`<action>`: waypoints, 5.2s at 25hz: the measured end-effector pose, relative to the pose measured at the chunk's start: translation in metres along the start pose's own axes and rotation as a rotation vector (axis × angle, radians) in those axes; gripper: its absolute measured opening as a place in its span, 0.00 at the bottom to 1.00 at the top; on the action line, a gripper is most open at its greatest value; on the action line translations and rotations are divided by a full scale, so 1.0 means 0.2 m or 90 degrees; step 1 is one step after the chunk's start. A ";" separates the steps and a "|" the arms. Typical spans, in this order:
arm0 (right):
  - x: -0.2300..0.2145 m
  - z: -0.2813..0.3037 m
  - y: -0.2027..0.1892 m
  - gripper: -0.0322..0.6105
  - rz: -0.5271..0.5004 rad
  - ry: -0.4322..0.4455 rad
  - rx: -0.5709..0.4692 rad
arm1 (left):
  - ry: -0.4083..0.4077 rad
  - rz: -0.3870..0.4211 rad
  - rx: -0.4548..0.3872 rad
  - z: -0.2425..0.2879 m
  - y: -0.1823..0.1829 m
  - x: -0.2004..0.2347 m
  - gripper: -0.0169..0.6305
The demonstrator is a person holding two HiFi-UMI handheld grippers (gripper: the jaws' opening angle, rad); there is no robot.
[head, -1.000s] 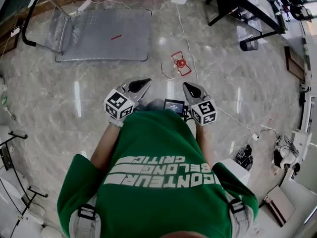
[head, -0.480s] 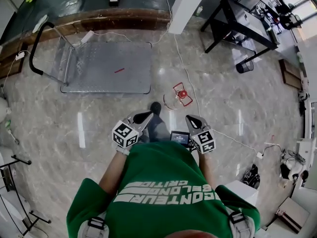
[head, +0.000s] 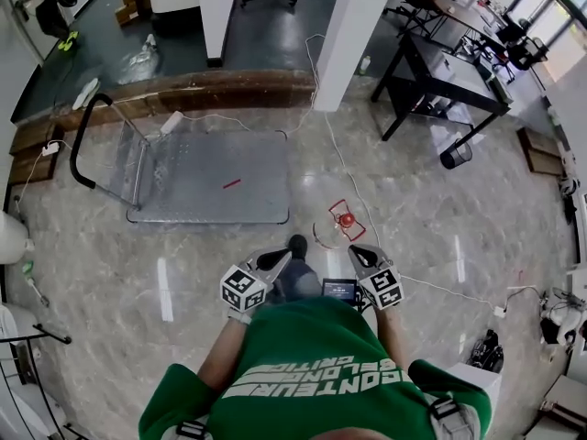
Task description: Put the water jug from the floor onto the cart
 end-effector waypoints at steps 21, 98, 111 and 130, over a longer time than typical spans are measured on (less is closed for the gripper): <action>-0.34 0.16 0.10 0.04 0.040 -0.039 -0.016 | -0.034 0.020 0.034 0.23 0.09 0.22 0.04; -1.30 1.37 -0.95 0.48 0.165 0.032 0.303 | -0.098 -0.029 0.205 1.26 -0.07 0.70 0.04; -1.16 1.57 -1.55 0.75 0.211 0.035 0.432 | -0.119 -0.055 0.228 1.22 -0.25 0.65 0.04; -1.24 1.71 -1.79 0.59 0.222 -0.038 0.481 | -0.131 -0.066 0.243 1.23 -0.35 0.68 0.04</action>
Point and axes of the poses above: the fingertips, and each gripper's own axes: z forward along the fingers, x to its left, y out of its top, the point moved 1 cm from there along -z, backward along the fingers, and after that the axes turned 11 degrees about z, right-handed, at the moved point
